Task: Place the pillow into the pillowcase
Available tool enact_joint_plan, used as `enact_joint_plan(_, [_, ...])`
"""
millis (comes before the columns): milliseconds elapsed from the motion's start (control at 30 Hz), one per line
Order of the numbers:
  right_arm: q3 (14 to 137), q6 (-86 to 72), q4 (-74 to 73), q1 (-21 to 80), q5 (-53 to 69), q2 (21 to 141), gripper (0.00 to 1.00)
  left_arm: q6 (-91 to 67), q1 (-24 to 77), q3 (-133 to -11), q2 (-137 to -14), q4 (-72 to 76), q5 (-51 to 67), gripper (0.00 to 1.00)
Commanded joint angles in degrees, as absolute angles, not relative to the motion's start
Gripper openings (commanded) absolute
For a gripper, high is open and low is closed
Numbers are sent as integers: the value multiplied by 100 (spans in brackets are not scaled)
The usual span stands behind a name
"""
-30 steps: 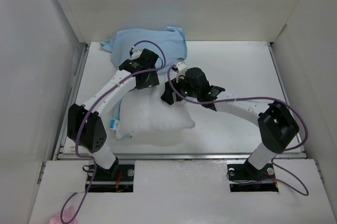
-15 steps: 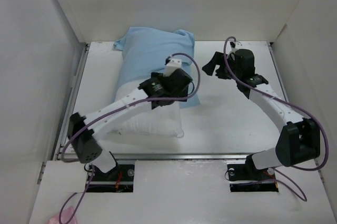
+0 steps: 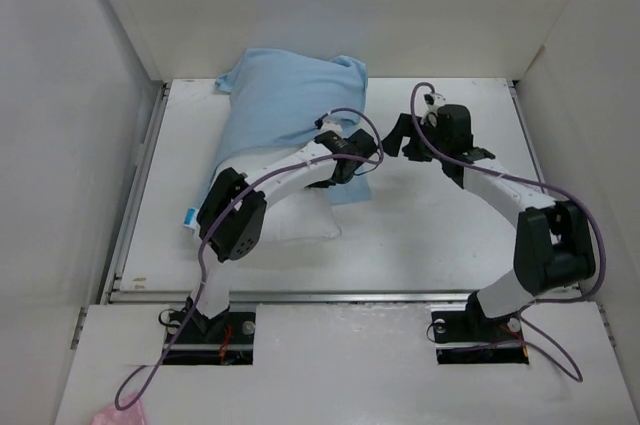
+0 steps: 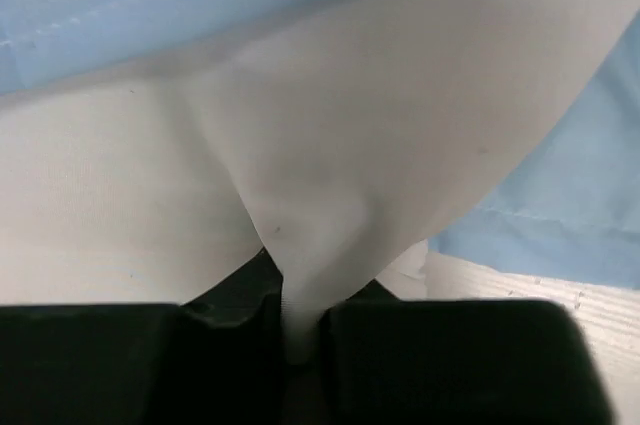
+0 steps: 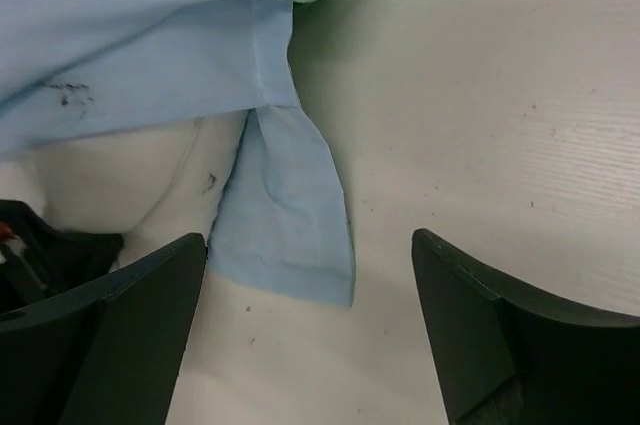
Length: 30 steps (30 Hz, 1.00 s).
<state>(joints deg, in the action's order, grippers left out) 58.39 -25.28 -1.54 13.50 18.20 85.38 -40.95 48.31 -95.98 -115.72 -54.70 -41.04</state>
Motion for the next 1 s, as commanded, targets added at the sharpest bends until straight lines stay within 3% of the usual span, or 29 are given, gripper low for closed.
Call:
enact_joint_plan(0, [5739, -2075, 955, 1362, 2372, 9129, 90, -4351, 4588, -9668, -11585, -5476, -4121, 0])
enact_joint_plan(133, [6256, -1506, 1537, 1774, 2742, 9930, 95, -3947, 4588, -9616, -11067, -4949, -4035, 0])
enact_joint_plan(233, [6757, -1222, 1678, 2162, 2005, 10456, 99, -3797, 4588, -9615, -10671, -4738, -3973, 0])
enact_joint_plan(433, [7636, -1354, 1880, 2276, 2487, 11249, 95, -3437, 4588, -9798, -10397, -4465, -3797, 0])
enact_joint_plan(533, [7708, -1354, 1969, 2276, 2811, 11513, 63, -3278, 4588, -9940, -10397, -4378, -3744, 0])
enact_joint_plan(567, [7708, -1354, 1969, 2276, 2882, 11514, 28, -3217, 4588, -10036, -10397, -4377, -3744, 0])
enact_joint_plan(600, [7708, -1406, 1864, 2276, 2952, 11418, 0, -3217, 4588, -10098, -10397, -4325, -3796, 0])
enact_joint_plan(667, [7350, -1468, 1653, 2276, 3145, 11059, 0, -3051, 4588, -10334, -10397, -4272, -3797, 0])
enact_joint_plan(867, [6136, -1642, -145, 3125, 2655, 7792, 0, -2831, 4369, -11319, -11073, -3806, -3586, 0])
enact_joint_plan(967, [5433, -1951, -404, 3593, 3768, 5955, 0, -3015, 4202, -12407, -11837, -3955, -3726, 0])
